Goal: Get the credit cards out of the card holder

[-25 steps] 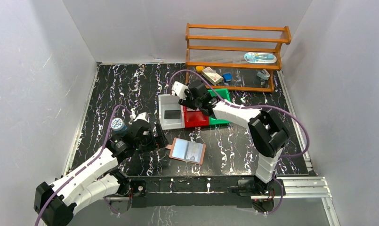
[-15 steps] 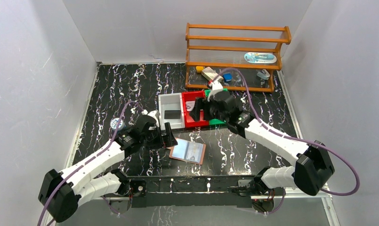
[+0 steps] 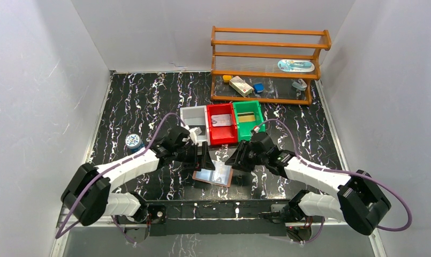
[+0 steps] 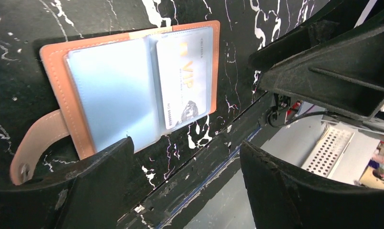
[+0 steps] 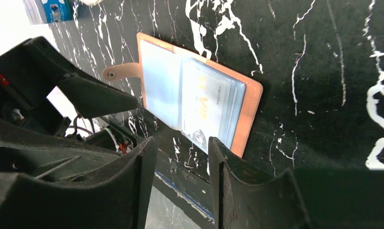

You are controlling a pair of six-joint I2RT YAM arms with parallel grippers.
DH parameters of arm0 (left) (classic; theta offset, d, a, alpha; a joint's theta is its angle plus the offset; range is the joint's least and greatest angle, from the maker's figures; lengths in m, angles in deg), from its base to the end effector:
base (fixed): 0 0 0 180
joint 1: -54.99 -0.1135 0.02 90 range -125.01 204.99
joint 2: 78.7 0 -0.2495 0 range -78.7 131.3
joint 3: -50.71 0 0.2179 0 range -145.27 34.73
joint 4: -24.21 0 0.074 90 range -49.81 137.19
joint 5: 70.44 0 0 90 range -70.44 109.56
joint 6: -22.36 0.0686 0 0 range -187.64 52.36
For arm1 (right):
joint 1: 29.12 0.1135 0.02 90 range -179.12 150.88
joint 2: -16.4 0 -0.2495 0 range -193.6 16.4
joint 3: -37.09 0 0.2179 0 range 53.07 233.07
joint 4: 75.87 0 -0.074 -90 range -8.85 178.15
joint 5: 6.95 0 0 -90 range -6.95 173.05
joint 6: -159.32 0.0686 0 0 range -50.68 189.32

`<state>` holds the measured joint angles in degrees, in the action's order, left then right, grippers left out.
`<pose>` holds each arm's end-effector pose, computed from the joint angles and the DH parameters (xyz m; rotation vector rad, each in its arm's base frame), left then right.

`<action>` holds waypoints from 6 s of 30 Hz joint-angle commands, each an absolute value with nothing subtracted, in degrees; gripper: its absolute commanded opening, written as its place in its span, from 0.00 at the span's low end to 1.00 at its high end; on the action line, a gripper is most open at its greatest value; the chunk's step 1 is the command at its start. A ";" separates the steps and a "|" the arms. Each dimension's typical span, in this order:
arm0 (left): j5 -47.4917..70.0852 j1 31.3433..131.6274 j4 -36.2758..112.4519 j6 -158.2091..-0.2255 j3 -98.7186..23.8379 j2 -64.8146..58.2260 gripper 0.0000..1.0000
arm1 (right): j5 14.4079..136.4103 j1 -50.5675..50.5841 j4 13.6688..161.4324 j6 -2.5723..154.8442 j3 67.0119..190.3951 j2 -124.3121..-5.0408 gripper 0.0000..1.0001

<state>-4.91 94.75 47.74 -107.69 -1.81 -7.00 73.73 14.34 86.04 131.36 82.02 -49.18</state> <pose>0.1723 -0.1803 0.1862 0.2343 2.5357 -1.1337 0.1602 0.1671 0.1752 0.3081 2.4913 1.0817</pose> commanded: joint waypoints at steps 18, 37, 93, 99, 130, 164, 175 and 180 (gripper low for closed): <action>-12.95 95.11 45.87 -104.13 -7.41 4.40 0.68 | 65.76 14.44 97.70 135.03 80.84 -64.31 0.38; -8.29 96.50 45.38 -105.99 1.84 2.83 0.57 | 69.34 14.40 88.51 130.34 83.98 -65.00 0.40; 4.87 98.08 53.55 -109.25 -0.73 -1.31 0.53 | 68.22 14.44 86.23 130.25 89.86 -64.34 0.45; 6.47 98.67 54.80 -111.71 0.59 -4.74 0.52 | 72.35 14.39 77.49 127.58 93.46 -63.25 0.47; -4.51 98.93 44.56 -110.53 -4.05 2.21 0.61 | 67.74 14.51 84.83 127.33 89.24 -67.62 0.45; -9.88 98.93 8.40 -132.37 10.78 7.09 0.19 | 63.90 14.91 89.55 128.03 86.49 -69.73 0.23; -8.72 98.93 11.64 -129.21 8.40 4.03 0.02 | 64.31 14.94 88.82 128.11 87.13 -66.75 0.24; -6.29 98.93 17.75 -125.57 6.76 0.31 0.01 | 64.77 14.91 87.92 127.95 87.24 -64.83 0.30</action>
